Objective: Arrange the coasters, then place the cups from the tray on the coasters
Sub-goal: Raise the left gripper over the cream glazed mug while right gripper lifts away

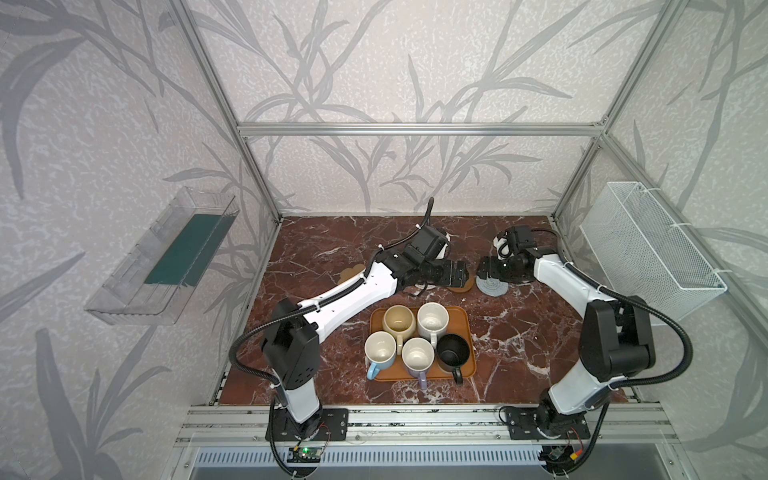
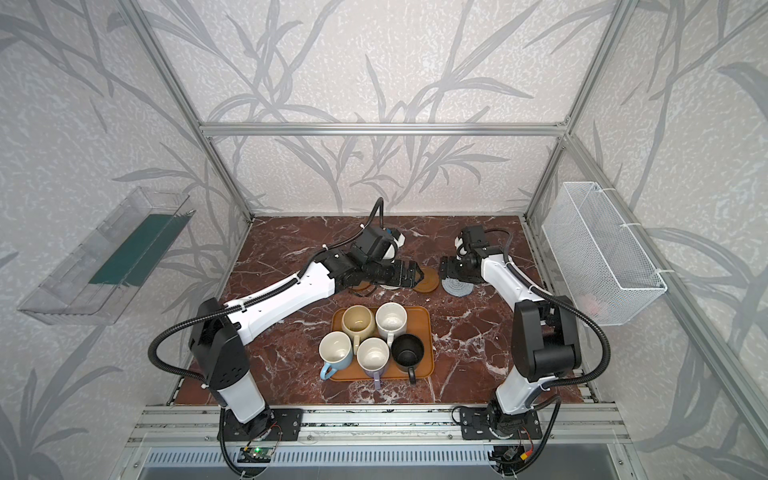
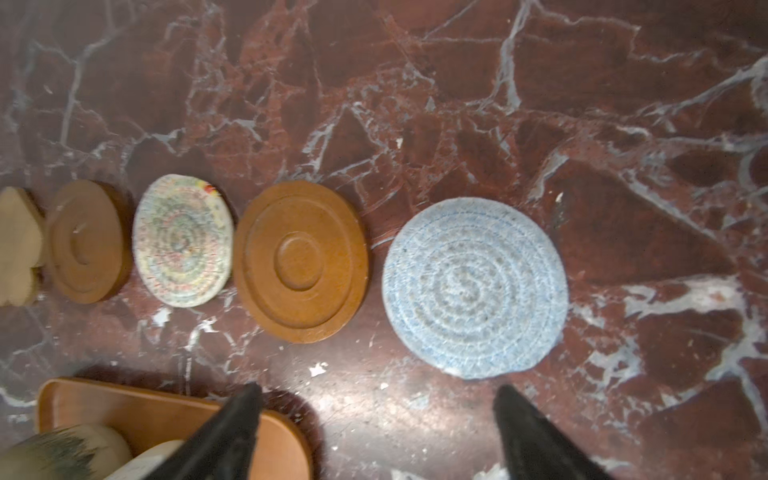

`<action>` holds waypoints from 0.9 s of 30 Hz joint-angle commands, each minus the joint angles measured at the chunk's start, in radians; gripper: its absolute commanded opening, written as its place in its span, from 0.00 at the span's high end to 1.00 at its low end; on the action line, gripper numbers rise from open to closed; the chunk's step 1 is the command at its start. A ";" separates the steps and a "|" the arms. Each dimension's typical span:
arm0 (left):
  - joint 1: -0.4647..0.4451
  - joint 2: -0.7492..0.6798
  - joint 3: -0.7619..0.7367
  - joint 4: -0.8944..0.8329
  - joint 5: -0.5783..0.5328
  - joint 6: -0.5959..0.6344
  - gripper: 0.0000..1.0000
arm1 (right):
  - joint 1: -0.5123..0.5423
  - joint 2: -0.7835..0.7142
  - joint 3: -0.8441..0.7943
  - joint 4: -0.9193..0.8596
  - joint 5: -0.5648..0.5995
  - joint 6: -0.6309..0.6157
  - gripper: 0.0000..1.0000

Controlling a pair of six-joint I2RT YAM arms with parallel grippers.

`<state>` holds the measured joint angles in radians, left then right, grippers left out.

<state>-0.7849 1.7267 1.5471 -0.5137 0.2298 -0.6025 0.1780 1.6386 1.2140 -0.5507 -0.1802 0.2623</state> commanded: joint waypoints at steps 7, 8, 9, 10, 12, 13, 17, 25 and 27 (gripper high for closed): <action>0.022 -0.186 -0.045 -0.258 -0.141 0.023 0.01 | 0.111 -0.214 -0.052 -0.091 -0.010 -0.015 0.01; 0.022 -0.199 -0.051 -0.284 -0.149 0.022 0.01 | 0.123 -0.227 -0.054 -0.096 -0.025 -0.014 0.01; 0.022 -0.212 -0.056 -0.311 -0.155 0.016 0.04 | 0.136 -0.240 -0.053 -0.106 -0.026 -0.014 0.00; 0.022 -0.222 -0.061 -0.335 -0.161 0.006 0.07 | 0.148 -0.250 -0.054 -0.118 -0.023 -0.011 0.00; 0.019 -0.237 -0.070 -0.389 -0.169 -0.029 0.14 | 0.176 -0.273 -0.058 -0.136 -0.018 -0.009 0.00; 0.018 -0.241 -0.074 -0.411 -0.168 -0.048 0.16 | 0.186 -0.285 -0.066 -0.138 -0.017 -0.005 0.01; -0.011 -0.236 -0.096 -0.482 -0.159 -0.103 0.24 | 0.215 -0.334 -0.114 -0.121 -0.021 0.024 0.01; -0.053 -0.194 -0.114 -0.592 -0.210 -0.203 0.42 | 0.242 -0.370 -0.133 -0.136 -0.048 0.028 0.02; -0.067 -0.183 -0.115 -0.603 -0.210 -0.221 0.43 | 0.245 -0.375 -0.137 -0.134 -0.047 0.025 0.02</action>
<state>-0.8387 1.5272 1.4425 -1.0370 0.0601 -0.7650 0.4133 1.3006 1.0885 -0.6647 -0.2123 0.2852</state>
